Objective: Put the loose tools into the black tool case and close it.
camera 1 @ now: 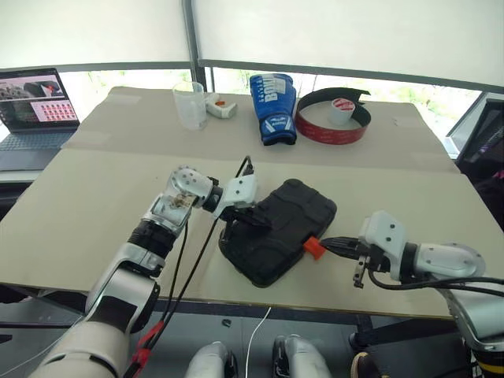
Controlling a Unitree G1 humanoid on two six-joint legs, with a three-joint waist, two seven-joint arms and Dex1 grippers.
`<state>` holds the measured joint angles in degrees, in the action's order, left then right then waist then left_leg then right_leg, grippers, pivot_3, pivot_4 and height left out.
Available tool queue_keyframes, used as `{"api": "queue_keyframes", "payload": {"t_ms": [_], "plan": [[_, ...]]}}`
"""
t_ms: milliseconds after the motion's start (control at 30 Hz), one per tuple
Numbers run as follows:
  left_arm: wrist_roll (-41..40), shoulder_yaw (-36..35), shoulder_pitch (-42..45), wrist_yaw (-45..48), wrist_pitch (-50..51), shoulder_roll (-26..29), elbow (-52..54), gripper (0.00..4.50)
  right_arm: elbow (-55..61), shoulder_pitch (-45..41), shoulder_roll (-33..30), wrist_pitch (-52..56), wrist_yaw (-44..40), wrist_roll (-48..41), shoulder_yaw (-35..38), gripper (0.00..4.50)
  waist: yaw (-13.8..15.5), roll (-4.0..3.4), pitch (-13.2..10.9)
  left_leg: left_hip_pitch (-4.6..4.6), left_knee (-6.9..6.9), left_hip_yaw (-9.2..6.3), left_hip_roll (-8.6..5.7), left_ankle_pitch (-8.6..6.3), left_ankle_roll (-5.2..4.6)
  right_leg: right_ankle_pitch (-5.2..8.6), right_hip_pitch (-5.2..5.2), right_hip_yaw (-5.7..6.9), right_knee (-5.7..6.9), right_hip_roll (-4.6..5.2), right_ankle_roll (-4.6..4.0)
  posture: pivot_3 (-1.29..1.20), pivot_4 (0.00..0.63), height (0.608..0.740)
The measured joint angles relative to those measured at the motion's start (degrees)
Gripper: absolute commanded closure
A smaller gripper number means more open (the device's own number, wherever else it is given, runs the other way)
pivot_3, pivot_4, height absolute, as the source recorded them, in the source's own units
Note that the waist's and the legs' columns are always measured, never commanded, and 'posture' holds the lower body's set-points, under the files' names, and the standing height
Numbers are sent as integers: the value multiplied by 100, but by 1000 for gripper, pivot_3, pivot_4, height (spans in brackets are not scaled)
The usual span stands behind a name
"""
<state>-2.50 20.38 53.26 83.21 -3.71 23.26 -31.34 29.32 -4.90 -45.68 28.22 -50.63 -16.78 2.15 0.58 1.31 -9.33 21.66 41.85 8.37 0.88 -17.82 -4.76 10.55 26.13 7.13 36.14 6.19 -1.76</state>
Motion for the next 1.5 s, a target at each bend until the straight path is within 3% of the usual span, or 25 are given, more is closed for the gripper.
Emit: {"api": "queue_keyframes", "payload": {"t_ms": [500,733,833,1200,1500], "plan": [[6,-57,7,-59,-4,-41,-53,4415,-736,145,292,-267,379,639,-756,4500,0,-1,8,2,1,1,-1,-3,-6,0,0,1,3,-1,2,0,150,727],[10,-62,20,-54,-25,-41,-98,4415,190,199,-30,383,-105,-740,402,4500,5,0,9,-2,1,-4,1,-4,-8,-1,-4,2,0,-1,1,0,150,727],[10,-65,37,-55,-49,-43,-124,4415,262,17,-196,670,-149,-946,518,4500,3,0,9,0,0,-4,1,-10,-17,-1,-4,3,-1,0,1,0,150,727],[12,-65,78,-122,-113,-93,-197,4415,-270,-887,-225,728,61,-476,-408,4500,8,-1,9,10,1,-3,0,-12,-22,-1,1,8,-4,2,2,0,150,727],[14,-96,76,-148,-122,-80,-205,4415,-207,-241,-666,730,-77,-422,-355,4500,14,-1,9,11,1,-3,0,-13,-22,-1,0,9,-7,4,2,0,150,727]]}}
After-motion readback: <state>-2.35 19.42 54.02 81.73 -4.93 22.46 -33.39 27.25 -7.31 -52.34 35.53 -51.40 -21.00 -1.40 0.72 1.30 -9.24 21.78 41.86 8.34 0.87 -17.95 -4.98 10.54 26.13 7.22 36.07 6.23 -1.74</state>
